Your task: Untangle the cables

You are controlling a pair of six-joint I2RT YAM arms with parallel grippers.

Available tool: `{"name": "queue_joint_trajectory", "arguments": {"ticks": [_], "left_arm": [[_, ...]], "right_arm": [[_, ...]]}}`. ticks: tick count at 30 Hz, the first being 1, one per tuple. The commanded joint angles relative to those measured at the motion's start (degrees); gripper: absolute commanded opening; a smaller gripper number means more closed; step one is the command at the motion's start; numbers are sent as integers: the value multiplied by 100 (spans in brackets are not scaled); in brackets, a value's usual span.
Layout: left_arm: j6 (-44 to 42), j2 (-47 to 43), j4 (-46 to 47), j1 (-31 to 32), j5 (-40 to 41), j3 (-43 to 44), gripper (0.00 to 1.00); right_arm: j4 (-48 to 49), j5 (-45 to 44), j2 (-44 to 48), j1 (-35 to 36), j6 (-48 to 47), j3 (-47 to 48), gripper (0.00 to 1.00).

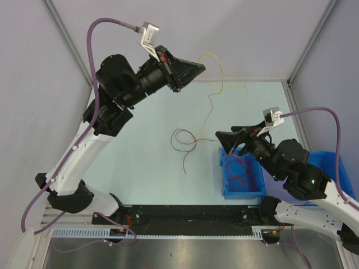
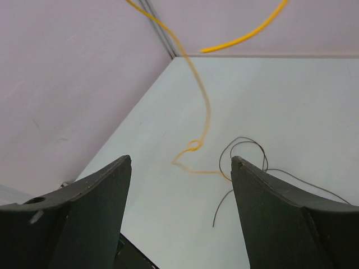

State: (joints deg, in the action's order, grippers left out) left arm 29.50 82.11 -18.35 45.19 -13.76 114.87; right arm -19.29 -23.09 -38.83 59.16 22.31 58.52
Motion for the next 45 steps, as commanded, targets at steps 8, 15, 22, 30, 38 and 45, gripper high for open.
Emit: {"name": "queue_joint_trajectory", "arguments": {"ticks": [8,15,22,30,38,45], "left_arm": [[197,-555,683,-19,-224,-694,0],[320,-678,780,-19,-303,-913,0],[434,-801,982,-19,-356,-1159,0],[390,-889,982,-28,-286,-1283,0],[311,-924,930,-19,-162,-1309,0],[154,-1003,703,-19,39,-1336,0]], "right_arm": [[812,50,-107,35,-560,203,76],[1312,-125,-362,26,-877,203,77],[1779,41,-959,17,-1097,449,72],[2149,270,-1399,17,-1070,669,29],[1799,-64,-1321,17,-947,713,0],[1560,-397,-1057,17,-939,713,0]]}}
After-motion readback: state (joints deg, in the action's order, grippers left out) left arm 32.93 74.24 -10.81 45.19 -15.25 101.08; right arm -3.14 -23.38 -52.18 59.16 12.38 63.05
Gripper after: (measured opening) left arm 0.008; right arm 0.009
